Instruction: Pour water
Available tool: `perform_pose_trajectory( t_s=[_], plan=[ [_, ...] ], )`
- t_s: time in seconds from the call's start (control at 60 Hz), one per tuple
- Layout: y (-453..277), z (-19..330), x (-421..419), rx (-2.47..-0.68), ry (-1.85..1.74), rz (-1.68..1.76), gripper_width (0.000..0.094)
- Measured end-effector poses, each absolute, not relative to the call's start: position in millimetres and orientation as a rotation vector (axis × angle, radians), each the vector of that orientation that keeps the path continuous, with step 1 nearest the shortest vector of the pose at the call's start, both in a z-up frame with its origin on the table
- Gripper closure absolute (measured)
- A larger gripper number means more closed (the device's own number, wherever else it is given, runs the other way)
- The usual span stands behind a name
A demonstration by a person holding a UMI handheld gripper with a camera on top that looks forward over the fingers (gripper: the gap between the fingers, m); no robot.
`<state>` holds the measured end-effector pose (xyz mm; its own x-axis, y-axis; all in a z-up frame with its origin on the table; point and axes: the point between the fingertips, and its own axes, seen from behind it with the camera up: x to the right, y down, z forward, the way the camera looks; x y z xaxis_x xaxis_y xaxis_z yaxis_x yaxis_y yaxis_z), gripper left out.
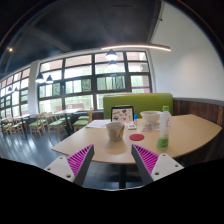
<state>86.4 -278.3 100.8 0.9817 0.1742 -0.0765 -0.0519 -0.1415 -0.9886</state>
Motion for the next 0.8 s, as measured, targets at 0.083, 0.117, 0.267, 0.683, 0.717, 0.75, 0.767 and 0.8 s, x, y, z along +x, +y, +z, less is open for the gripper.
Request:
perform_pose_trajectory(
  t_s=[0.083,0.117,0.267,0.683,0.717,0.75,0.767,0.8],
  plan=[
    [-282,103,94,-1.686,-0.114,0.175,0.0121],
    [-281,103,99,-1.684,-0.114,0.161,0.0134],
    [-260,106,144,-1.667,-0.057,0.082,0.0137],
    [-126,65,293,-1.895,0.095,-0.112,0.0135],
    [-121,70,297,-1.899,0.101,-0.119,0.0135],
    [-107,61,300,-1.894,0.11,-0.12,0.0134],
    [-102,58,300,-1.894,0.11,-0.117,0.0139],
    [-92,55,297,-1.889,0.094,-0.103,0.0157]
  ],
)
